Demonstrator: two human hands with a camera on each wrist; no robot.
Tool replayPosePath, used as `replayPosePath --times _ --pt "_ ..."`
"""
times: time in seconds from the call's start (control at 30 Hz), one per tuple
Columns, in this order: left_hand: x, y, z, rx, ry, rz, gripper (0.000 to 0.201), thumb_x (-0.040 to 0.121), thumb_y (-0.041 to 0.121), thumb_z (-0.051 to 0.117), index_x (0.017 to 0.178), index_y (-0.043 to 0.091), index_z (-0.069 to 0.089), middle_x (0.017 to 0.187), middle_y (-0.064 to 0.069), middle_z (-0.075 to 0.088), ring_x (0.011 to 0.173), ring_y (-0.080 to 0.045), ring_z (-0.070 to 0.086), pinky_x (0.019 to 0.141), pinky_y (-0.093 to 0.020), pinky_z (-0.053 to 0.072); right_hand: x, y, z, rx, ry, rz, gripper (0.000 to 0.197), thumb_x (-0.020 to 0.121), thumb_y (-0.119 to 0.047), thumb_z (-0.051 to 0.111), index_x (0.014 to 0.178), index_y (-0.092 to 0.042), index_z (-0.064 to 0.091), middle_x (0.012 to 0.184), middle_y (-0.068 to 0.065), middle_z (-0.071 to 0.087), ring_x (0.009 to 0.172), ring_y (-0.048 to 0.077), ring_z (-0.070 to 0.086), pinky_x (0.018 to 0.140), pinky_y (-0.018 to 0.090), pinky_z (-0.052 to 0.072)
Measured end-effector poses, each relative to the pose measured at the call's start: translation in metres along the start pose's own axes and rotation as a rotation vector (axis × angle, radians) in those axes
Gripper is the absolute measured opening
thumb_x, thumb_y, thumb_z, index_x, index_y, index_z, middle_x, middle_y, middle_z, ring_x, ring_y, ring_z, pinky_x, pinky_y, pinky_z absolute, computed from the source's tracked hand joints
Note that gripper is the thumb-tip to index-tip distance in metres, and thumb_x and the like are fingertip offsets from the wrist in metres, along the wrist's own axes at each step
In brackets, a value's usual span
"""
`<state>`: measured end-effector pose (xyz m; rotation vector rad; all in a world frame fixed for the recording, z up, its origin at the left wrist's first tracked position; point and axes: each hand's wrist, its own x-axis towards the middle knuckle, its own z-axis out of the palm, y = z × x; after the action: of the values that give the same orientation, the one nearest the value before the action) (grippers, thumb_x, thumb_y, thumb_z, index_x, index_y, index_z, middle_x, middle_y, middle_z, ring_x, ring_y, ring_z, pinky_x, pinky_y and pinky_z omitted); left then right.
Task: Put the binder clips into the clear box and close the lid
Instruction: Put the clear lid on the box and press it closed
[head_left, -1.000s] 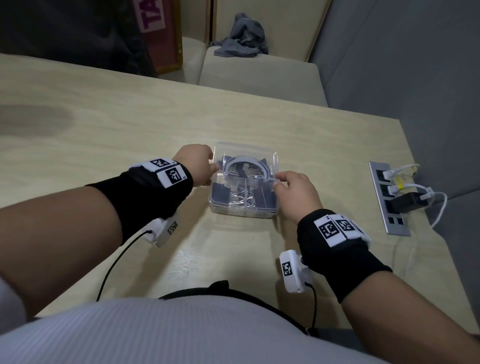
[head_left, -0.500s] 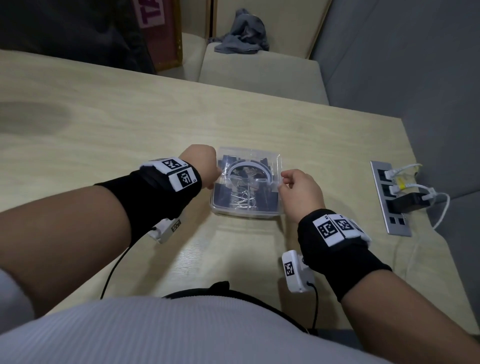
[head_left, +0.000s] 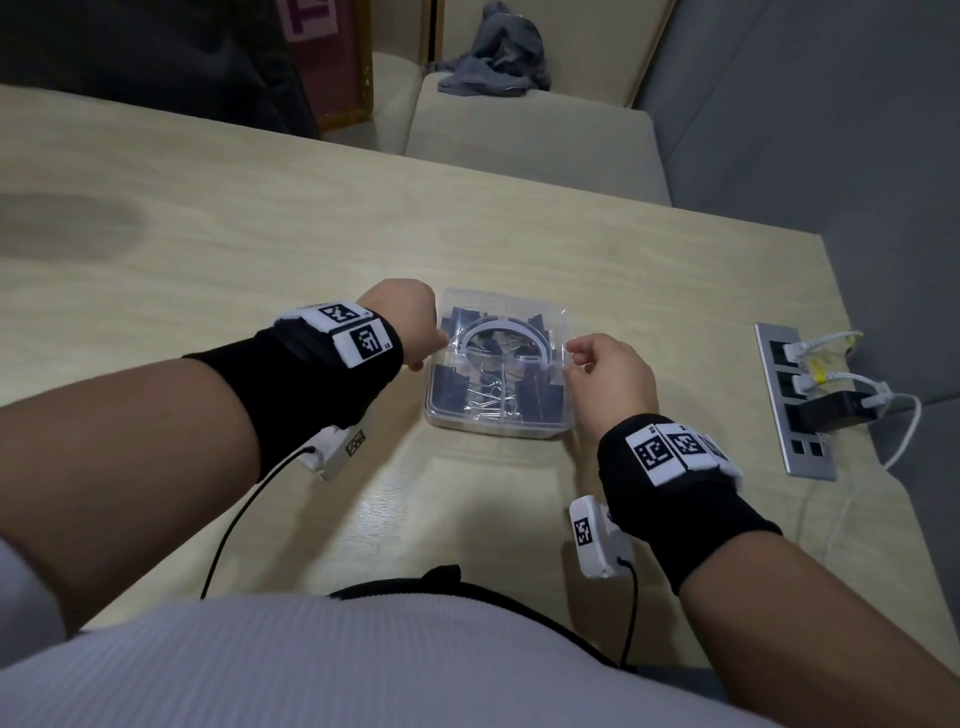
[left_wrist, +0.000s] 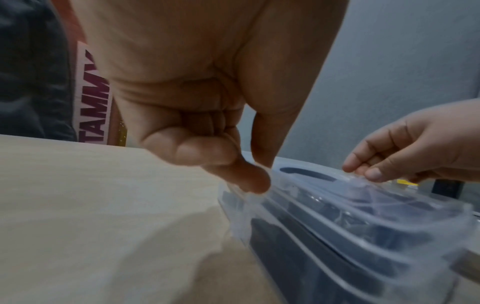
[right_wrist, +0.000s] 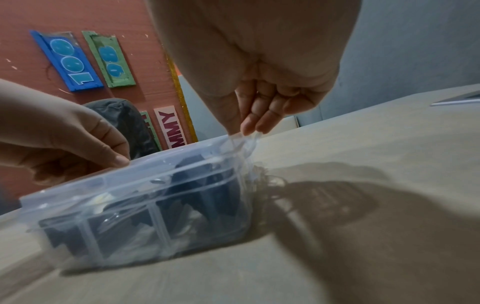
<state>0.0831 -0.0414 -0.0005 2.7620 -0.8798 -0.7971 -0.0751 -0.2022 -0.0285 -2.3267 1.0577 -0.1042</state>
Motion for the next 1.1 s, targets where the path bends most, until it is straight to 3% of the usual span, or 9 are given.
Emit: replayPosePath --times 0.2,0.4,0.53,0.6,0.7,0.83,0.93,1.03,1.1 --pt "0.002 0.004 -0.008 -0.011 -0.079 -0.048 0.032 0.087 0.021 0.054 0.065 0.008 0.073 0.056 0.0 0.066 0.043 -0.011 0.051 0.048 -0.023 0.04 0.001 -0.009 0.002 -0.06 -0.011 0.017 0.022 0.086 -0.015 0.055 0.103 -0.027 0.061 0.103 -0.002 0.06 0.096 0.025 0.058 0.087 0.047 0.05" --pt "0.007 0.001 -0.008 0.005 -0.109 -0.088 0.028 0.087 0.023 0.058 0.076 0.005 0.076 0.068 -0.004 0.071 0.051 -0.017 0.055 0.053 -0.024 0.042 0.003 -0.009 0.003 -0.041 -0.032 0.045 0.023 0.084 -0.017 0.058 0.105 -0.028 0.059 0.103 -0.001 0.058 0.097 0.027 0.057 0.087 0.046 0.049" --pt "0.007 -0.007 -0.009 -0.039 -0.029 -0.128 0.032 0.082 0.036 0.069 0.091 0.007 0.062 0.079 -0.007 0.065 0.072 -0.025 0.061 0.058 -0.03 0.045 0.007 -0.008 0.0 0.075 -0.053 0.163 0.044 0.084 -0.023 0.068 0.124 -0.019 0.05 0.126 0.01 0.048 0.098 0.026 0.059 0.085 0.034 0.048" --pt "0.006 -0.011 -0.007 -0.153 -0.106 -0.17 0.036 0.085 0.037 0.066 0.095 0.002 0.063 0.086 -0.008 0.073 0.08 -0.026 0.07 0.061 -0.028 0.05 0.007 -0.006 -0.002 0.091 -0.097 0.222 0.052 0.084 -0.029 0.068 0.129 -0.015 0.047 0.132 0.013 0.048 0.101 0.029 0.06 0.087 0.035 0.048" --pt "0.006 -0.006 -0.004 -0.254 -0.199 -0.183 0.03 0.091 0.027 0.058 0.09 0.002 0.074 0.084 -0.007 0.078 0.081 -0.019 0.075 0.065 -0.026 0.054 0.007 -0.007 -0.003 0.025 -0.148 0.197 0.041 0.086 -0.031 0.063 0.122 -0.012 0.055 0.126 0.015 0.057 0.099 0.031 0.062 0.087 0.037 0.05" --pt "0.008 0.007 -0.005 -0.045 -0.142 -0.153 0.023 0.088 0.013 0.059 0.081 0.003 0.079 0.085 -0.006 0.078 0.062 -0.018 0.065 0.064 -0.025 0.052 0.009 -0.014 -0.006 -0.068 -0.15 0.157 0.025 0.087 -0.025 0.061 0.106 -0.009 0.061 0.108 0.013 0.065 0.095 0.032 0.061 0.076 0.033 0.046" --pt "0.011 0.011 -0.004 0.123 -0.142 -0.147 0.016 0.083 0.015 0.068 0.085 0.003 0.079 0.091 -0.008 0.078 0.077 -0.021 0.071 0.078 -0.029 0.055 0.009 -0.018 -0.008 -0.119 -0.146 0.162 0.022 0.088 -0.024 0.062 0.103 -0.008 0.061 0.103 0.013 0.065 0.092 0.032 0.06 0.071 0.031 0.044" --pt "0.013 0.015 -0.003 0.223 -0.173 -0.137 0.021 0.085 0.018 0.069 0.099 0.004 0.076 0.095 -0.003 0.072 0.099 -0.019 0.07 0.075 -0.024 0.048 0.009 -0.021 -0.006 -0.156 -0.14 0.158 0.02 0.089 -0.021 0.06 0.104 -0.008 0.058 0.103 0.013 0.065 0.088 0.031 0.059 0.069 0.031 0.043" --pt "0.013 0.016 -0.004 0.228 -0.168 -0.135 0.023 0.085 0.018 0.069 0.102 0.004 0.075 0.096 -0.004 0.072 0.101 -0.018 0.069 0.075 -0.023 0.046 0.009 -0.024 -0.005 -0.16 -0.125 0.139 0.018 0.089 -0.015 0.058 0.105 -0.006 0.055 0.104 0.015 0.063 0.087 0.032 0.057 0.068 0.032 0.041"
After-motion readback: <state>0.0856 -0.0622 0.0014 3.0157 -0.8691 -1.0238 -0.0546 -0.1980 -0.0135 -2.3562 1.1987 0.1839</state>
